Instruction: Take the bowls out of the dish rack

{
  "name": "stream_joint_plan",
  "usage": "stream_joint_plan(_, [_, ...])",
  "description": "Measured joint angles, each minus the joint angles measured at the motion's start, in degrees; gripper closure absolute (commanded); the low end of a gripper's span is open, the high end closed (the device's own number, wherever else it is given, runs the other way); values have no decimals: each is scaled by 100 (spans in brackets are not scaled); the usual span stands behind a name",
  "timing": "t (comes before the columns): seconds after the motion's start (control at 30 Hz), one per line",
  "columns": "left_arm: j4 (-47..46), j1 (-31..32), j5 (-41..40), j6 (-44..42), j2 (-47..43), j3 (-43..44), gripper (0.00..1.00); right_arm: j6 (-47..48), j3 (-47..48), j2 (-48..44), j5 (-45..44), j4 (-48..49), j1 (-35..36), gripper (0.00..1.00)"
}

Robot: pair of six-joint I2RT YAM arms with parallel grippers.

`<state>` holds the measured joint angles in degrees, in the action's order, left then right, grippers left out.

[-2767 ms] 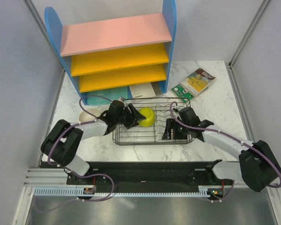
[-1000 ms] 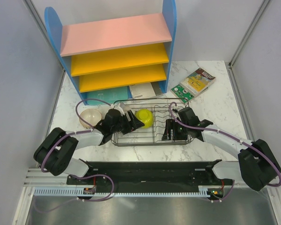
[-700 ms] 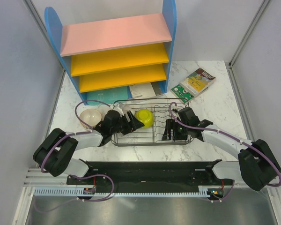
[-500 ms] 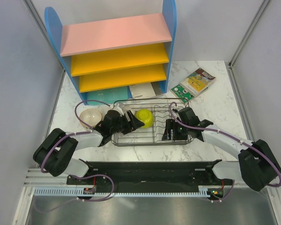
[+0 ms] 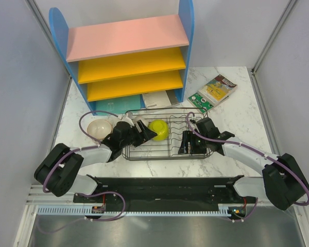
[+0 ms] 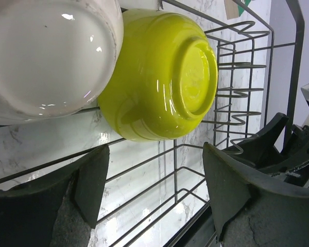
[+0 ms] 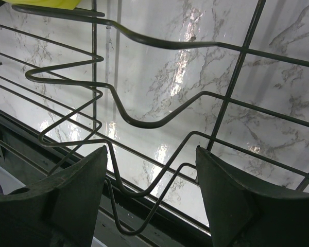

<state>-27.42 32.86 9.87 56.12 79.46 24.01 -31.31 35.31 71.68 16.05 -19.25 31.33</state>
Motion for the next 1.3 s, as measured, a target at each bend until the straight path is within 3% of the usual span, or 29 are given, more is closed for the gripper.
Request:
stream_joint_plan(0.57, [-35, -50, -114, -2, 442, 304, 20, 2, 0, 2, 4, -2, 0, 23])
stream_joint_plan(1.17, [-1674, -149, 291, 326, 1394, 254, 20, 2, 0, 24, 15, 81, -15, 23])
stream_joint_plan(1.3, [-2712, -142, 466, 586, 1543, 72, 19, 2, 0, 39, 22, 74, -17, 23])
